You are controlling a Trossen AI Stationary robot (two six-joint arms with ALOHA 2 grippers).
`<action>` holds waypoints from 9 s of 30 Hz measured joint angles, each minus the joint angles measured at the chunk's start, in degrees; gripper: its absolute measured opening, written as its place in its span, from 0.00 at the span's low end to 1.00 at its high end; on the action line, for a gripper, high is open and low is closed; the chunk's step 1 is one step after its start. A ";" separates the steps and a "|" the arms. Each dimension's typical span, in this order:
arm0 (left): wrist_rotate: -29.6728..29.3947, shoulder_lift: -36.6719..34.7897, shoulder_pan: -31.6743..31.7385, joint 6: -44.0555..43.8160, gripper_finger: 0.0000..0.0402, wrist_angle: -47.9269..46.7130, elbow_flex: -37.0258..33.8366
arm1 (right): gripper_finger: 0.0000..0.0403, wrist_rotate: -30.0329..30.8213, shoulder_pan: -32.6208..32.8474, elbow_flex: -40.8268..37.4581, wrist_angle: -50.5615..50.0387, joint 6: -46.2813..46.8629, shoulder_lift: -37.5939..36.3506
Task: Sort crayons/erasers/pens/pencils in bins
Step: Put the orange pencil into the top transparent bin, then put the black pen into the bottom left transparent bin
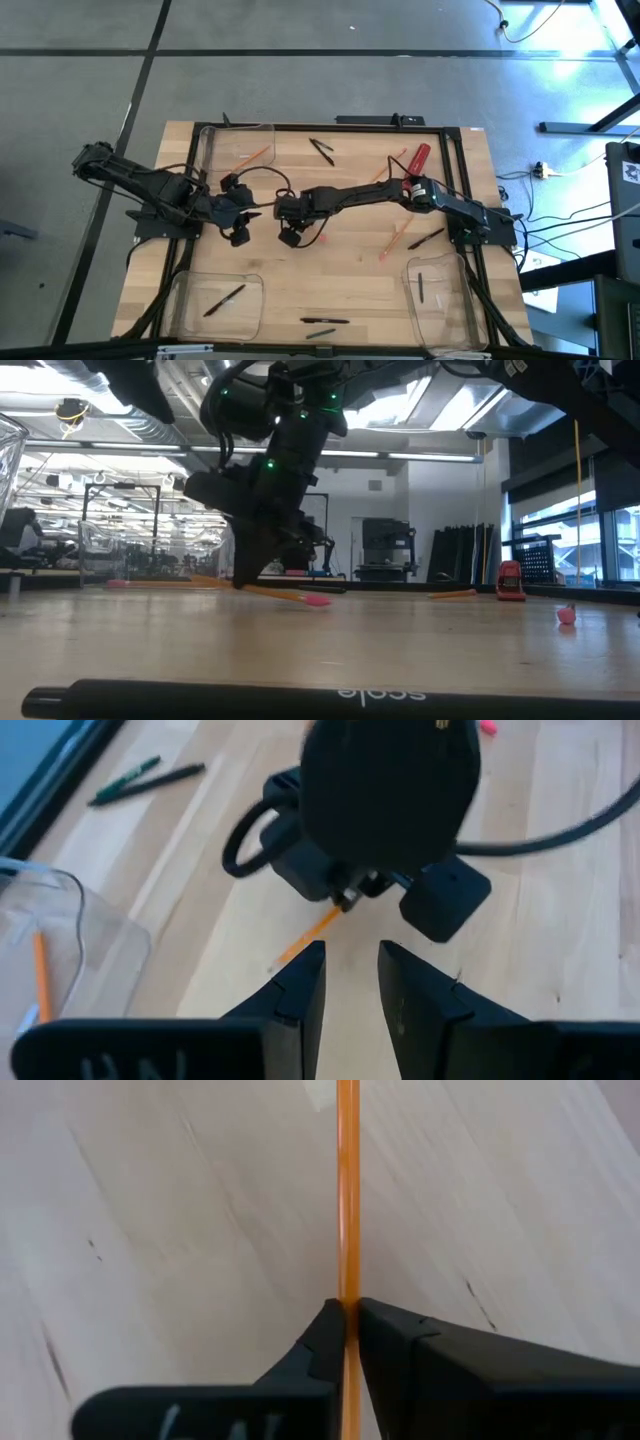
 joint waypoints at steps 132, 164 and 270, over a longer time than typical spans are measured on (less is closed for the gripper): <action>-24.40 -0.02 -13.14 -45.74 0.22 -33.57 0.00 | 0.06 -21.44 -21.38 -2.27 61.50 -42.07 2.05; -24.39 -0.02 -13.15 -45.71 0.22 -33.59 0.00 | 0.20 -18.27 -21.33 -2.27 59.22 -38.43 2.00; -5.71 -3.56 8.86 -0.10 0.22 0.07 -5.25 | 0.20 -0.42 -24.48 -1.20 -19.43 -22.40 -17.98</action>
